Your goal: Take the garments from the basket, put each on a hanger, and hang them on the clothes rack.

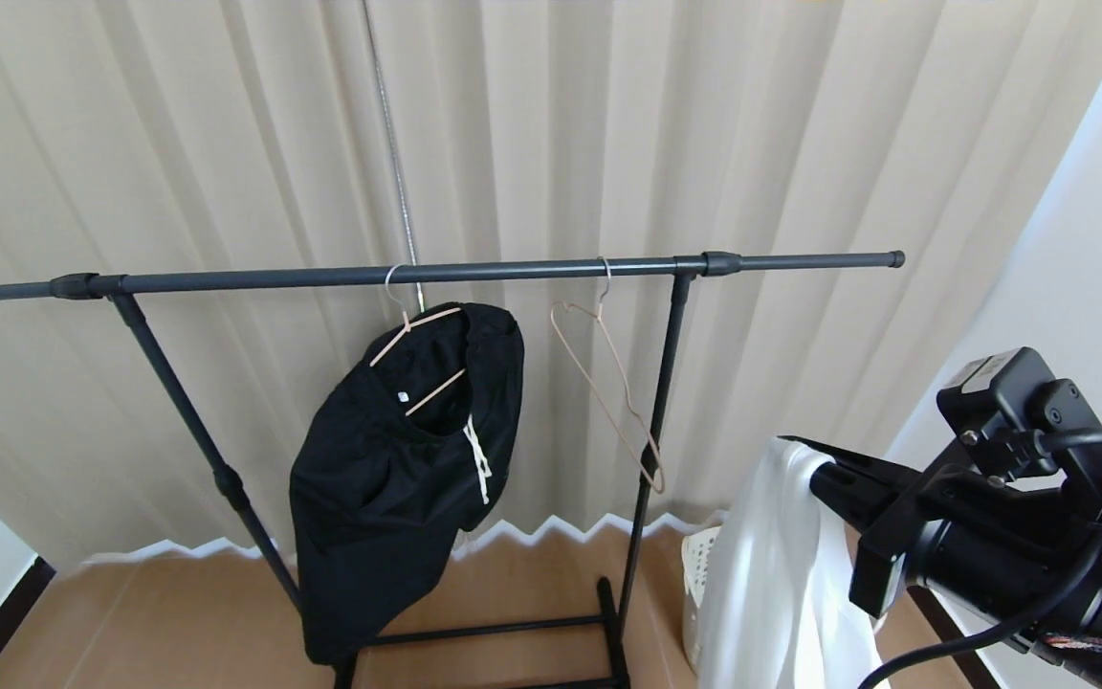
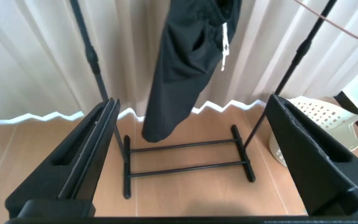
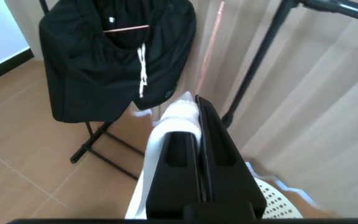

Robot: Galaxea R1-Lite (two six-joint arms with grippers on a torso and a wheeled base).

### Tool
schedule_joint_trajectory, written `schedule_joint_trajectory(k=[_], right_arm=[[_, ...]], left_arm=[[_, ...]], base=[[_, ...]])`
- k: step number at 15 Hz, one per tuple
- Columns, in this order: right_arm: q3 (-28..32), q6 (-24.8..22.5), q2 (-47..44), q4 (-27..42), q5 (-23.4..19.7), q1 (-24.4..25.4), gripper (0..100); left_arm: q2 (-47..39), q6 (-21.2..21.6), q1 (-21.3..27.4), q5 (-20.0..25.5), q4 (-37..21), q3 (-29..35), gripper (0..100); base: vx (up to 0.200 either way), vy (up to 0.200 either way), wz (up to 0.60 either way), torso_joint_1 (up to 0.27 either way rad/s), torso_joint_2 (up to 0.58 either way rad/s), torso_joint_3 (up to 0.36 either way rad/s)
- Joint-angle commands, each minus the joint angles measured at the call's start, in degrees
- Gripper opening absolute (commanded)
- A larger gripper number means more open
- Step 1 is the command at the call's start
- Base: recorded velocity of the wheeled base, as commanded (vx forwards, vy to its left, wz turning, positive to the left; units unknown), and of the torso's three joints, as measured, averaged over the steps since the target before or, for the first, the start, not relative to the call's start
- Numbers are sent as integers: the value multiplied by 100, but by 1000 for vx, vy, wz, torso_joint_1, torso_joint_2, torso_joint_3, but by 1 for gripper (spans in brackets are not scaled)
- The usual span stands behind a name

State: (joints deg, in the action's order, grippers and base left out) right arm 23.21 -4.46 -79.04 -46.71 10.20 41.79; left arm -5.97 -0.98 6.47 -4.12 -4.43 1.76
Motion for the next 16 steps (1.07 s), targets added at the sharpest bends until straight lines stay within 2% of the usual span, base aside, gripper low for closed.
schedule_joint_trajectory(k=[1,7,10,11,12,13,14,15,16], right_arm=[[-1,-2,3,-4,-1,5,0],[-1,-2,-41,-4,-1,-4,0],[-36,-11,-217,-4,-18,40,0],[210,-11,-533,-13,26,180,0],[430,-11,-770,-13,34,180,0],[465,-11,-806,-13,34,180,0],[931,-28,-1184,13,61,136,0],[992,-11,-1245,-13,254,93,0],[940,7,-1201,-4,764,242,0]], left_arm=[[-9,10,-6,-1,3,0,100],[-9,1,-6,-1,12,0,100],[-79,388,56,104,-15,0,100],[-1108,1012,196,588,29,141,100],[-2162,976,188,825,144,536,100],[-2347,950,188,843,179,607,100],[-4184,414,214,869,952,1257,100],[-4931,177,267,851,1383,1503,100],[-5871,-8,627,720,1981,1943,100]], base=[[0,0,0,0,0,0],[0,0,0,0,8,0],[0,0,0,0,0,0],[0,0,0,0,0,0],[0,0,0,0,0,0],[0,0,0,0,0,0],[0,0,0,0,0,0],[0,0,0,0,0,0],[0,0,0,0,0,0]])
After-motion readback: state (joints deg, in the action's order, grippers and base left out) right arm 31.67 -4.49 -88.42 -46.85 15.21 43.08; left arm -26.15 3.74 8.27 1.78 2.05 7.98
